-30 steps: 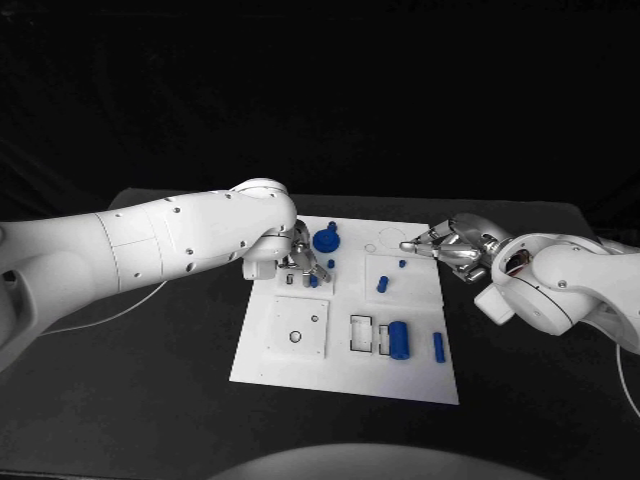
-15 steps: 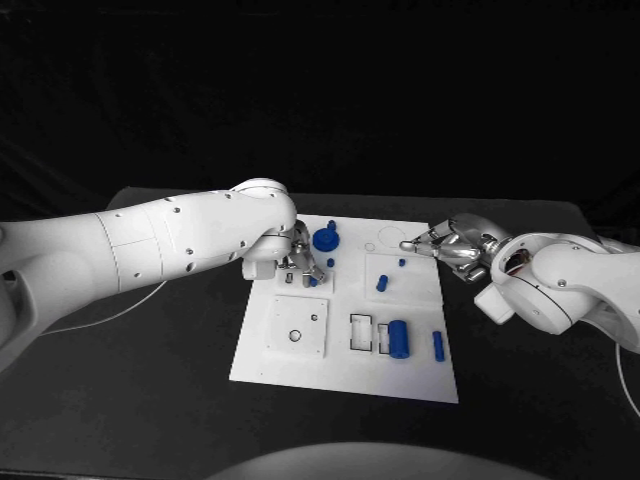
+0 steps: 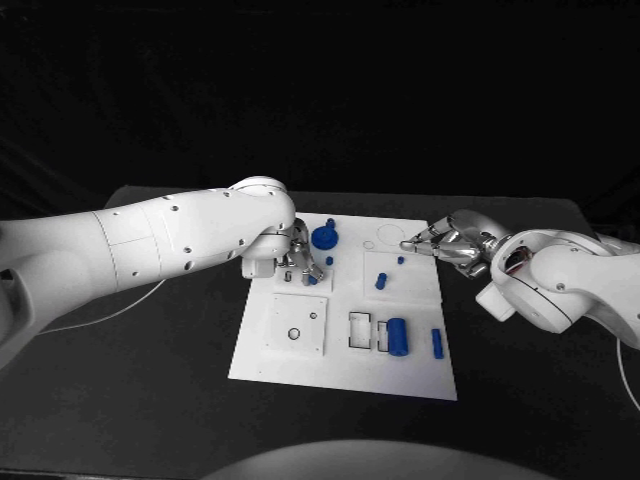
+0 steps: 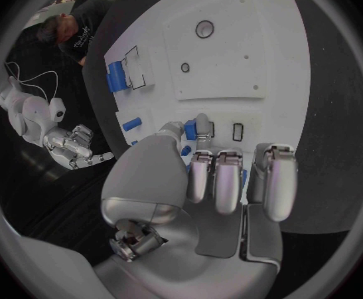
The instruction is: Assemble the parts on the task board
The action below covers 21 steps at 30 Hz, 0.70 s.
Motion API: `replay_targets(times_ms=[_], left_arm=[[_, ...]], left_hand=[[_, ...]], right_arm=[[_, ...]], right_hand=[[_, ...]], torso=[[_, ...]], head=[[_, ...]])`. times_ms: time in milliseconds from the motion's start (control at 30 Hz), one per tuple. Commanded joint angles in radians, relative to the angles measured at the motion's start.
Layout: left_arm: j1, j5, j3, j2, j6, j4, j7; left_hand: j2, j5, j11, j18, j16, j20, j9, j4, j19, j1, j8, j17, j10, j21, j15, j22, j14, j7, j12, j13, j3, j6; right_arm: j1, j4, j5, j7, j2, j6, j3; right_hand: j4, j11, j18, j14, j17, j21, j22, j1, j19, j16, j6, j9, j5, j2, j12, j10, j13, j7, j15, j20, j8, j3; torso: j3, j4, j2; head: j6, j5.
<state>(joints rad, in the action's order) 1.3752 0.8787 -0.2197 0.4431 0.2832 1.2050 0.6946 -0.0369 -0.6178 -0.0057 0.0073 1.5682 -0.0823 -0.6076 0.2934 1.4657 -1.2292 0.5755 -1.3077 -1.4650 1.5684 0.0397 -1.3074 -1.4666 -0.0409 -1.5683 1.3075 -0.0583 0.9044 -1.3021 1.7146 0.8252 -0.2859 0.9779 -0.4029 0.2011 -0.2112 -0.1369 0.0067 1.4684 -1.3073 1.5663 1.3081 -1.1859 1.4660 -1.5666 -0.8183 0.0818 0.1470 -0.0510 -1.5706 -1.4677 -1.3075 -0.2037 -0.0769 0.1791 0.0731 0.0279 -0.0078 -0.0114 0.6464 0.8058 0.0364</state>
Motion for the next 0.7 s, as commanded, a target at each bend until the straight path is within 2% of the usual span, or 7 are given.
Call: replay_targets(times_ms=[33, 233, 367, 500, 600, 700], left_arm=[[-0.001, 0.01, 0.001, 0.003, -0.011, 0.007, -0.024], [0.0, 0.022, 0.001, 0.017, -0.017, 0.016, -0.032], [0.004, 0.046, 0.002, 0.037, -0.023, 0.035, -0.035], [0.016, 0.045, 0.003, 0.058, -0.029, 0.055, -0.037], [0.029, 0.042, 0.003, 0.074, -0.028, 0.07, -0.033], [0.037, 0.04, 0.003, 0.084, -0.032, 0.08, -0.031]], left_hand=[[0.0, -0.024, -0.009, -0.007, 0.003, 0.008, -0.011, 0.0, 0.105, -0.012, -0.002, -0.263, -0.106, 0.002, 0.009, -0.263, -0.104, 0.0, -0.002, 0.263, -0.012, 0.011], [0.007, -0.055, -0.012, -0.007, 0.003, 0.011, -0.03, -0.002, 0.105, -0.038, -0.007, -0.263, -0.106, 0.002, 0.012, -0.263, -0.104, 0.004, -0.002, 0.263, -0.043, 0.015], [0.014, -0.06, -0.012, -0.007, 0.003, 0.012, -0.035, -0.002, 0.105, -0.045, -0.009, -0.263, -0.106, 0.002, 0.012, -0.263, -0.104, 0.003, -0.002, 0.263, -0.049, 0.014], [0.021, -0.061, -0.012, -0.007, 0.003, 0.013, -0.04, -0.002, 0.105, -0.052, -0.01, -0.263, -0.106, 0.002, 0.012, -0.263, -0.104, 0.003, -0.002, 0.263, -0.053, 0.014], [0.022, -0.062, -0.012, -0.007, 0.003, 0.013, -0.041, -0.002, 0.105, -0.053, -0.01, -0.263, -0.106, 0.002, 0.013, -0.263, -0.104, 0.003, -0.002, 0.263, -0.053, 0.014], [0.024, -0.062, -0.012, -0.007, 0.003, 0.013, -0.042, -0.002, 0.105, -0.054, -0.01, -0.263, -0.106, 0.002, 0.013, -0.263, -0.104, 0.003, -0.002, 0.263, -0.054, 0.014]], right_arm=[[0.001, 0.001, 0.045, -0.019, 0.002, 0.007, 0.001], [0.005, -0.001, 0.05, -0.026, 0.004, 0.008, 0.001], [0.009, -0.004, 0.051, -0.031, 0.005, 0.008, 0.001], [0.012, -0.006, 0.051, -0.033, 0.005, 0.007, 0.002], [0.013, -0.008, 0.051, -0.034, 0.005, 0.007, 0.002], [0.013, -0.008, 0.051, -0.034, 0.004, 0.007, 0.002]], right_hand=[[-0.001, -0.008, -0.007, 0.102, -0.263, 0.004, 0.263, -0.001, 0.105, -0.004, 0.003, 0.0, 0.0, -0.008, 0.0, -0.103, -0.263, -0.013, -0.008, 0.01, 0.001, 0.004], [-0.001, -0.008, -0.007, 0.102, -0.263, 0.004, 0.263, -0.002, 0.105, -0.004, 0.004, 0.0, -0.001, -0.008, 0.0, -0.103, -0.263, -0.013, -0.008, 0.01, 0.001, 0.004], [0.002, -0.009, -0.007, 0.102, -0.263, 0.004, 0.263, -0.006, 0.105, -0.004, 0.006, -0.001, -0.002, -0.008, 0.0, -0.103, -0.263, -0.014, -0.008, 0.011, 0.0, 0.004], [0.004, -0.009, -0.007, 0.102, -0.263, 0.004, 0.263, -0.008, 0.105, -0.004, 0.006, -0.001, -0.004, -0.008, 0.0, -0.103, -0.263, -0.014, -0.009, 0.012, 0.0, 0.004], [0.004, -0.009, -0.007, 0.102, -0.263, 0.004, 0.263, -0.008, 0.105, -0.004, 0.006, -0.001, -0.004, -0.008, 0.0, -0.103, -0.263, -0.014, -0.009, 0.012, 0.0, 0.004], [0.004, -0.009, -0.007, 0.102, -0.263, 0.004, 0.263, -0.008, 0.105, -0.004, 0.006, -0.001, -0.004, -0.008, 0.0, -0.103, -0.263, -0.014, -0.009, 0.012, 0.0, 0.004]], torso=[[0.0001, -0.0009, -0.001], [0.0, -0.0019, -0.001], [0.0007, -0.0013, -0.002], [0.0018, -0.0026, -0.002], [0.0012, -0.0012, -0.001], [0.0009, -0.0024, -0.001]], head=[[0.003, -0.001], [0.001, -0.003], [0.001, -0.004], [-0.001, -0.003], [-0.002, -0.001], [-0.002, -0.001]])
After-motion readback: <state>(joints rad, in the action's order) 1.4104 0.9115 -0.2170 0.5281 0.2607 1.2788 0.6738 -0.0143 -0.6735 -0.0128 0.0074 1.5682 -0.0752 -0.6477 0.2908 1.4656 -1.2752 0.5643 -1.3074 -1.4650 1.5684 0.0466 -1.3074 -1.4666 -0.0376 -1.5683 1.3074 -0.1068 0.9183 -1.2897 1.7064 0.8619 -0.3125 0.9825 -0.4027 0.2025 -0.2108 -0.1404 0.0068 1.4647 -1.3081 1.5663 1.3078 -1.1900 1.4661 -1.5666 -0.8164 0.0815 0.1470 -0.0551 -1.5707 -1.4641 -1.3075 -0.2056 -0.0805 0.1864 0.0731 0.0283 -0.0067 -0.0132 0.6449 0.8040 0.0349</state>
